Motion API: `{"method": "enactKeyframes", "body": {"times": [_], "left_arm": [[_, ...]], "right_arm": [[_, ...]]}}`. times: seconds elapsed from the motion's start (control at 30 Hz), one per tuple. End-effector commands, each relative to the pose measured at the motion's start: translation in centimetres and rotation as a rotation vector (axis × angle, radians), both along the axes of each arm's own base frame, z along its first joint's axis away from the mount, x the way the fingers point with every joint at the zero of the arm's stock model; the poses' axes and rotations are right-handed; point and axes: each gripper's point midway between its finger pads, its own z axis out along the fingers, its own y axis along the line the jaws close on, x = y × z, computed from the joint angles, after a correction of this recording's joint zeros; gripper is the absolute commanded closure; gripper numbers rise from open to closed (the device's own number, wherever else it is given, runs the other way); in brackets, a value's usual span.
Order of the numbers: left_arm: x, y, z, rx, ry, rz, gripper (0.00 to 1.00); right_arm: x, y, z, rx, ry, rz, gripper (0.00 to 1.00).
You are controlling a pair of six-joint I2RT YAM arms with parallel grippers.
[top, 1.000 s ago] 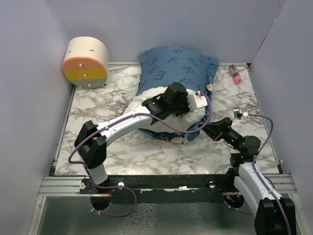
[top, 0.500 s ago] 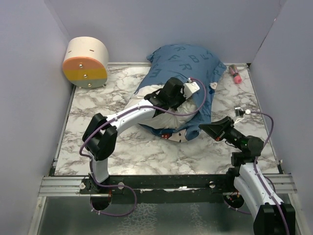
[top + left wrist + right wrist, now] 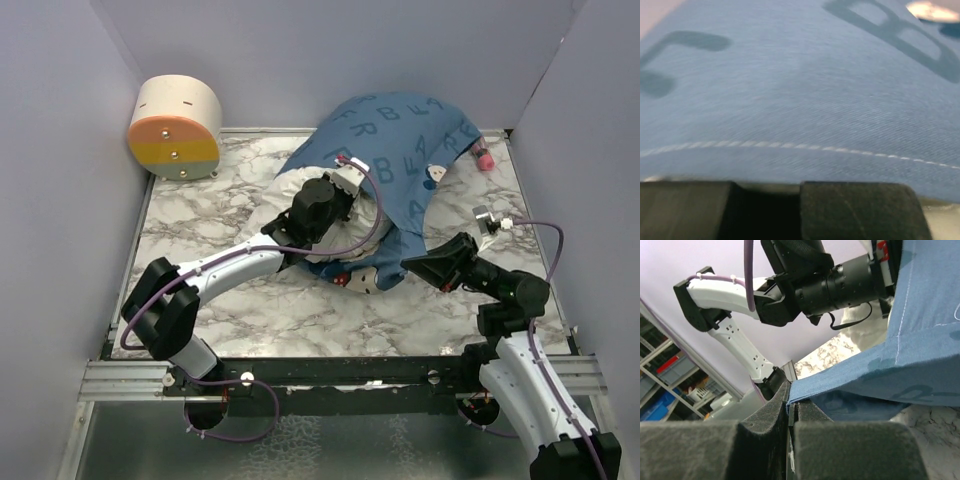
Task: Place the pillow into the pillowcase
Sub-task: Stuff the pillow into the pillowcase.
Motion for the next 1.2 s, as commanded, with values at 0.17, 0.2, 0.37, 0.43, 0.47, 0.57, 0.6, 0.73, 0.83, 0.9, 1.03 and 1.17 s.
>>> {"method": "enactKeyframes", "body": {"times": [0.17, 0.2, 0.37, 0.43, 0.47, 0.57, 0.6, 0.73, 0.83, 0.9, 1.03, 1.17], "left_arm": [[2.9, 2.5, 10.7, -0.347, -0.361, 0.344, 1.00], [2.8, 1.9, 10.2, -0.345, -0.354, 0.336, 1.00], [-0.9, -3.3, 5.0, -0.250, -0.329, 0.158, 1.00], [-3.2, -4.5, 1.4, -0.182, -0.304, 0.073, 1.00], [-4.4, -4.7, -0.3, -0.176, -0.281, 0.030, 1.00], [-8.1, -3.4, -6.6, -0.186, -0.161, -0.077, 1.00], [-9.2, -3.2, -7.8, -0.191, -0.143, -0.125, 1.00], [-11.2, -3.8, -10.7, -0.143, -0.096, -0.247, 1.00], [-10.4, -5.0, -10.9, -0.116, -0.070, -0.281, 1.00], [-9.0, -4.9, -11.4, -0.117, -0.055, -0.256, 1.00], [-7.0, -2.2, -7.5, -0.364, -0.089, -0.222, 1.00], [-7.3, -0.3, -4.1, -0.477, -0.144, -0.285, 1.00]], "right_arm": [[-8.6, 1.8, -0.4, -0.127, -0.303, 0.312, 0.99], [-8.6, 2.3, -0.9, -0.137, -0.297, 0.320, 0.99], [-5.2, 3.6, -4.8, -0.184, -0.113, 0.233, 0.99], [-3.7, 3.8, -6.2, -0.201, -0.064, 0.185, 0.99], [-3.4, 3.9, -6.5, -0.203, -0.058, 0.177, 0.99], [-3.1, 4.4, -7.0, -0.197, -0.057, 0.212, 0.99], [-3.1, 4.6, -7.3, -0.202, -0.056, 0.231, 0.99], [-4.7, 7.1, -8.7, -0.256, -0.066, 0.361, 0.99], [-9.9, 11.8, -9.4, -0.331, -0.139, 0.541, 0.99], [-12.3, 13.8, -9.7, -0.361, -0.171, 0.579, 0.99], [-11.9, 13.3, -9.5, -0.336, -0.174, 0.475, 0.99], [-10.5, 11.2, -8.8, -0.343, -0.170, 0.320, 0.99]]}}
